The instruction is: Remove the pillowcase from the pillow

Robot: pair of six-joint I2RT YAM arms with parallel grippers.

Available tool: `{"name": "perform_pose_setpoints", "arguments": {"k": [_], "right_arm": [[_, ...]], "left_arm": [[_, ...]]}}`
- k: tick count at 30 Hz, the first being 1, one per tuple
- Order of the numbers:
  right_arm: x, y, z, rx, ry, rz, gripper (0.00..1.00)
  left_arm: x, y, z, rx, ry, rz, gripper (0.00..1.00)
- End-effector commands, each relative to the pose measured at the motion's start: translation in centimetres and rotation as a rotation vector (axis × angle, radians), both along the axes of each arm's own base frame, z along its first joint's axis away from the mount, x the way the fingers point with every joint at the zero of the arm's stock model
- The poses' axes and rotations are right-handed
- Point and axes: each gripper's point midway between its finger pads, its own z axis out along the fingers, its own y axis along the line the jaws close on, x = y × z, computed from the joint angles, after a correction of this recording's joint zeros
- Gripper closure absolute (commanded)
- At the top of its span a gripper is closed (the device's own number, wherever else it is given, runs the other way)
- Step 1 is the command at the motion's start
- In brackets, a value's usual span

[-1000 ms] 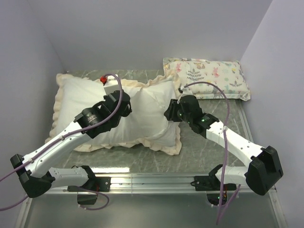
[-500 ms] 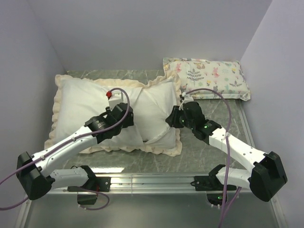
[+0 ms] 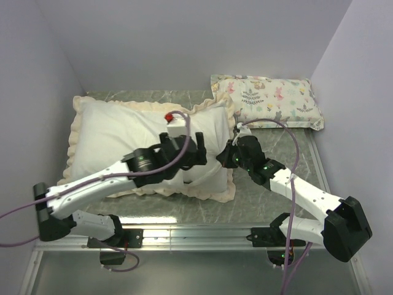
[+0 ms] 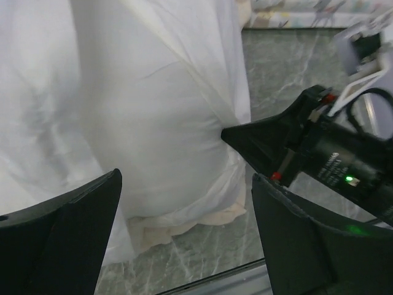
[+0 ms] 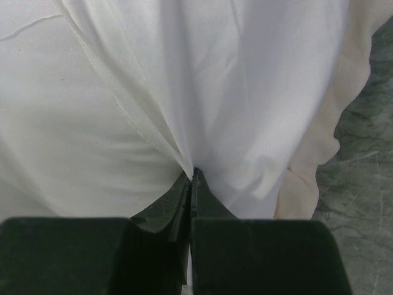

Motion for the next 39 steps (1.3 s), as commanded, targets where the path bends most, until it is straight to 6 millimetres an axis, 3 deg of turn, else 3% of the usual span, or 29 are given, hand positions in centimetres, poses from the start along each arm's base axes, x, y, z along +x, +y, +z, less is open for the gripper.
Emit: {"name": "perform_pose_setpoints", "arguments": {"k": [1, 5, 7, 9, 13, 18, 21, 22, 23, 26, 28, 29, 32, 33, 34, 36, 39], "right_arm": [[-0.7, -0.8, -1.4, -0.037, 0.031, -0.015, 1.0], [-0.8, -0.8, -1.4, -0.035, 0.034, -0.017, 1.0], [-0.8, -0.7, -1.3, -0.028, 0.033, -0.019, 1.0], [-0.8, -0.7, -1.3, -0.025, 0.032, -0.019, 1.0], [-1.0, -0.9, -1.4, -0.026, 0.033, -0.022, 1.0], [-1.1, -0.4, -1.2, -0.005, 0.033, -0.003, 1.0], [-1.4, 0.0, -1.0, 0.008, 0.029, 0.035, 0.81], [-1.6, 0.1, -0.9, 0.01, 0.023, 0.047, 0.69], [-1.8, 0.2, -0.8, 0.015, 0.019, 0.056, 0.63], [-2.4, 0.5, -0.7, 0.015, 0.024, 0.087, 0.49], [-3.1, 0.9, -0.7, 0.016, 0.031, 0.104, 0.42], [-3.4, 1.0, -0.7, 0.014, 0.032, 0.109, 0.41], [-4.0, 0.8, -1.4, 0.005, 0.047, 0.096, 0.48], [-3.8, 0.2, -1.9, -0.016, 0.052, 0.063, 0.68], [-3.8, -0.3, -2.4, -0.035, 0.061, 0.046, 0.78], [-4.0, -1.3, -3.2, -0.072, 0.072, 0.012, 0.9], [-4.0, -2.5, -3.9, -0.096, 0.08, -0.038, 0.97]], "left_arm": [[0.4, -2.0, -2.9, 0.063, 0.026, 0.071, 0.07], [0.6, -4.3, -4.6, 0.043, 0.037, 0.072, 0.03], [1.6, -4.0, -6.2, 0.059, 0.051, 0.144, 0.01], [2.8, -1.9, -7.9, 0.11, 0.068, 0.231, 0.01], [4.3, -0.5, -11.4, 0.121, 0.12, 0.241, 0.01], [6.0, -1.7, -15.2, 0.175, 0.183, 0.197, 0.01], [6.6, -2.2, -16.5, 0.17, 0.223, 0.168, 0.02], [6.7, -2.4, -16.8, 0.156, 0.226, 0.158, 0.05], [6.7, -2.4, -17.0, 0.149, 0.237, 0.155, 0.26], [7.1, -2.3, -17.3, 0.135, 0.252, 0.164, 0.74], [7.4, -2.3, -17.2, 0.128, 0.249, 0.173, 0.98], [7.4, -2.3, -17.2, 0.13, 0.25, 0.177, 1.0], [7.8, -2.6, -16.1, 0.12, 0.233, 0.175, 1.0], [8.2, -2.6, -15.1, 0.111, 0.214, 0.181, 1.0], [8.4, -2.5, -14.5, 0.108, 0.205, 0.184, 1.0], [9.4, -1.7, -12.6, 0.094, 0.184, 0.208, 1.0], [10.8, 0.1, -9.9, 0.068, 0.146, 0.231, 1.0]]}}
